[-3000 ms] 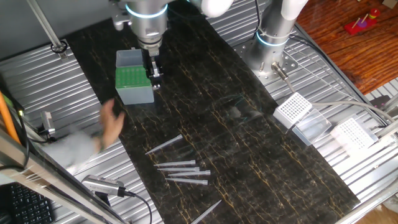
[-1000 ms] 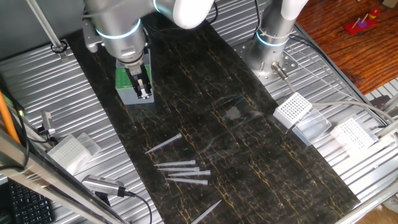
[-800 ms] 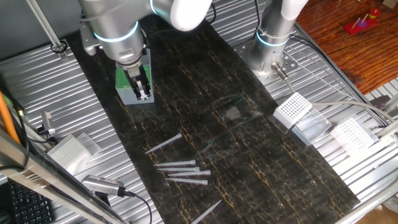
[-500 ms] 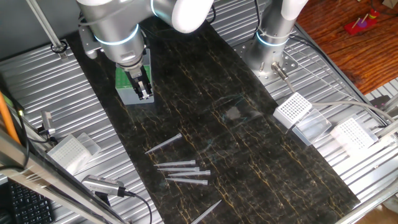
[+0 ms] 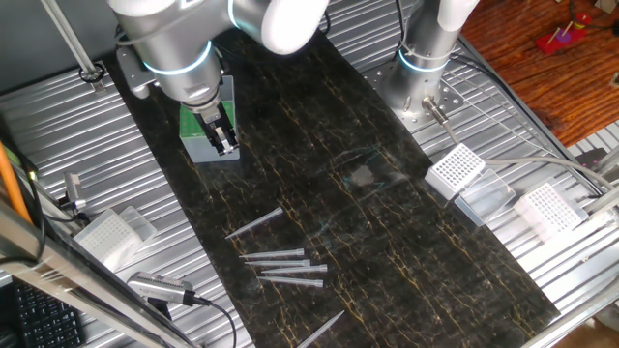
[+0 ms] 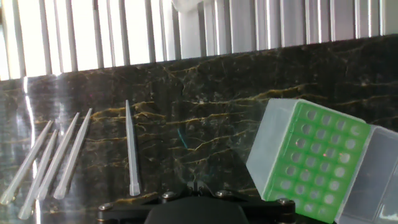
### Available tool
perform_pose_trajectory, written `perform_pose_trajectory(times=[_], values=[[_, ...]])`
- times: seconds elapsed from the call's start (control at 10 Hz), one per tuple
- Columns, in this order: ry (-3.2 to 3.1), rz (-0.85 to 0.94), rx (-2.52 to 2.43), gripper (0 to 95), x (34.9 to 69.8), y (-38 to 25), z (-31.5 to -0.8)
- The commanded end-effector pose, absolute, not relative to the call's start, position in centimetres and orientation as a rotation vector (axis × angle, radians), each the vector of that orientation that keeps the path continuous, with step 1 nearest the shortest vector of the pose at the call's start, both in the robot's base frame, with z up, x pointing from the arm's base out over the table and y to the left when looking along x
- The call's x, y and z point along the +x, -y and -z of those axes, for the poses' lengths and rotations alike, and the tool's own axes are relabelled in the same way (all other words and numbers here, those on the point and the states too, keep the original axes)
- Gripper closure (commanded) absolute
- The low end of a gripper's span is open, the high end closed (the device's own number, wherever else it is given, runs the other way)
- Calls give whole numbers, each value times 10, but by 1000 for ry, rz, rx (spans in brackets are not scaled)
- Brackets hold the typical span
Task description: Insert a large pipette tip into the holder for large pipette tips
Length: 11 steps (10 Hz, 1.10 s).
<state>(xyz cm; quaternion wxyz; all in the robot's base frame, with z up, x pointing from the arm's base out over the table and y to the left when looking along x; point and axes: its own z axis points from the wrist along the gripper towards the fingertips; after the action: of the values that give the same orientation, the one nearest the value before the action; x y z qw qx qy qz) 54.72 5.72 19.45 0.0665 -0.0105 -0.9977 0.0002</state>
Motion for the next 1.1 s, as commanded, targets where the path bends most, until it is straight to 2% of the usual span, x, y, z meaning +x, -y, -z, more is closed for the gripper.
perform_pose_trajectory(times=[0.1,0.7,1.1], values=[[3013,-6,-32,950,547,-57,-195],[3043,-3,-14,950,547,-57,-195],[3048,-9,-219,950,547,-57,-195]])
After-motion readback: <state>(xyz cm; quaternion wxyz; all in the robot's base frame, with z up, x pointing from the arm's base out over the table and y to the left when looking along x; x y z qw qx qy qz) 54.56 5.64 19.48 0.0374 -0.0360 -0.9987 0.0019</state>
